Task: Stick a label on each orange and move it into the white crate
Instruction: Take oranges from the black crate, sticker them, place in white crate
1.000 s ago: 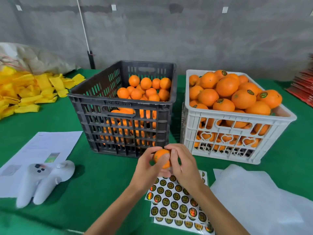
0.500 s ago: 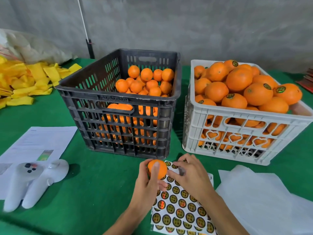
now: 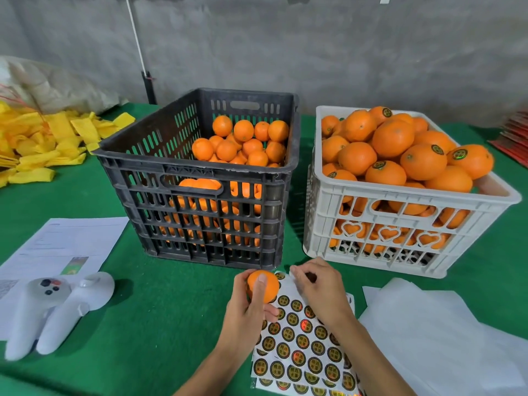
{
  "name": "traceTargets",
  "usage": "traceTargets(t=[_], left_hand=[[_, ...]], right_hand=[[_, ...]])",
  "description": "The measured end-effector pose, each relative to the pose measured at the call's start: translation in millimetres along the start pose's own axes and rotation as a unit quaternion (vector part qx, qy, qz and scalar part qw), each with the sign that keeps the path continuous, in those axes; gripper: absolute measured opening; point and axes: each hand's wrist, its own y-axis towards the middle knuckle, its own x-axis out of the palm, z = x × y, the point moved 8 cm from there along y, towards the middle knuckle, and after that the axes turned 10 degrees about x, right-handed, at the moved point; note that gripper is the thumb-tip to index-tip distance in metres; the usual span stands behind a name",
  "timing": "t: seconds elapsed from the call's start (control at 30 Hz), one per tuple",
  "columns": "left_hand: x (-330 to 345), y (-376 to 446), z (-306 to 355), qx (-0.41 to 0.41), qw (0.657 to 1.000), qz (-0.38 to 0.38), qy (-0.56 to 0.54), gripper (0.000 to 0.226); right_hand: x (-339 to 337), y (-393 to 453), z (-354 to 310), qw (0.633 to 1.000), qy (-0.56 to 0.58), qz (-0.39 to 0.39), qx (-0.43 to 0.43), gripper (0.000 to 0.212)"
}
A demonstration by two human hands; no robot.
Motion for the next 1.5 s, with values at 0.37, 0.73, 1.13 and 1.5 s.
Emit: traceTargets(t=[0.37, 0.73, 1.13, 1.5], left_hand=[[-2, 1, 16, 0.004, 1.000, 0.015, -0.025, 0.044], [94, 51, 169, 0.125, 0.985, -0.120, -0.019, 0.041], [191, 177, 319, 0.254, 0.943, -0.178, 0.125, 0.062], [3, 296, 281, 0.177, 0.903, -0.059, 0.386, 0.053]], right_hand=[[2, -42, -63, 0.992, 0.077, -0.010, -0.096, 0.037], [-136, -48, -116, 0.921, -0.173, 0.231, -0.262, 0.060], [-310, 98, -141, 0.920, -0.161, 0.330, -0.136, 0.054], [-210, 143, -221, 0.949, -0.057, 0.196, -0.242, 0.043]])
